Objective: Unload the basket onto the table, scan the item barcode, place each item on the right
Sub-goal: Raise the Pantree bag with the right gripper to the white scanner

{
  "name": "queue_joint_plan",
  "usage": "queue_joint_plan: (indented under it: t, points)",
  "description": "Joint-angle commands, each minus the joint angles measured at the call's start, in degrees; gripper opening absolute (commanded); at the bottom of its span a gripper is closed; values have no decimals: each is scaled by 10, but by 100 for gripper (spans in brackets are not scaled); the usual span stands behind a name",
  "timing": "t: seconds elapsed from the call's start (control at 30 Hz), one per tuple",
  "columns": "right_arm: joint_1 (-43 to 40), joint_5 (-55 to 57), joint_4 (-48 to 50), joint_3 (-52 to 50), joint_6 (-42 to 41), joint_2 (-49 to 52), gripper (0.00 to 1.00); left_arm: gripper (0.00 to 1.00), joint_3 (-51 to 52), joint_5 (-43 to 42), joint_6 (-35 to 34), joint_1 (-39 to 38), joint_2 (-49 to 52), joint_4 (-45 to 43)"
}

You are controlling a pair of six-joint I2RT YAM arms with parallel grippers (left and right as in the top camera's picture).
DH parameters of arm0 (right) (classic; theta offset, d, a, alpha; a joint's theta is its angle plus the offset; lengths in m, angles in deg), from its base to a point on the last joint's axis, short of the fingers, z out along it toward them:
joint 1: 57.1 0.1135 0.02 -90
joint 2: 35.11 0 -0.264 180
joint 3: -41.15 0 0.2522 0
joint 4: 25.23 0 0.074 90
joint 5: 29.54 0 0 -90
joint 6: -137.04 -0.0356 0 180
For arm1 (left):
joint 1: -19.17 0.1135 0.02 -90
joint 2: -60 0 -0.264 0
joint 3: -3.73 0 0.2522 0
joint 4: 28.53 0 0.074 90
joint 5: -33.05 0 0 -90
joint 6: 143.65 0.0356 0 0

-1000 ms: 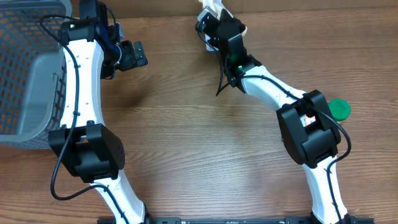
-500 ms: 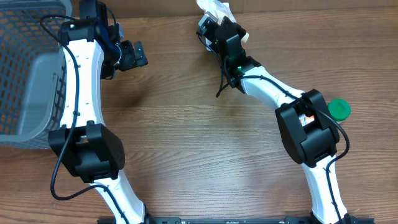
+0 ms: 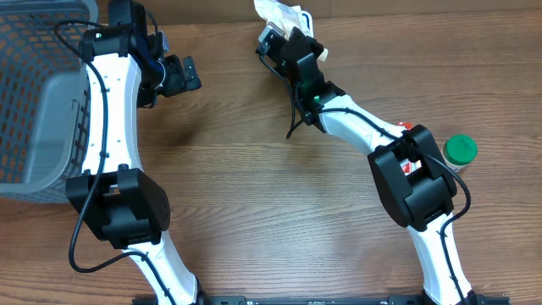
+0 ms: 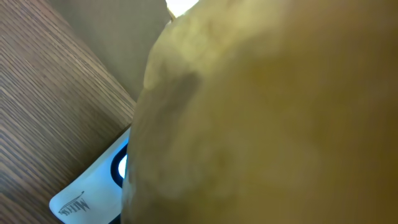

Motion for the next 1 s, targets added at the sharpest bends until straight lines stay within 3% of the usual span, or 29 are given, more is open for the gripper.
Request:
queue_joint_plan:
  t: [0.0,0.97]
  points:
    - [4,13,0,14,-3,-24,4,100,-9,4,-5,0,2,-1]
    - [29,38,-112,14,-12,-49,4,100,-9,4,-5,0,2,-1]
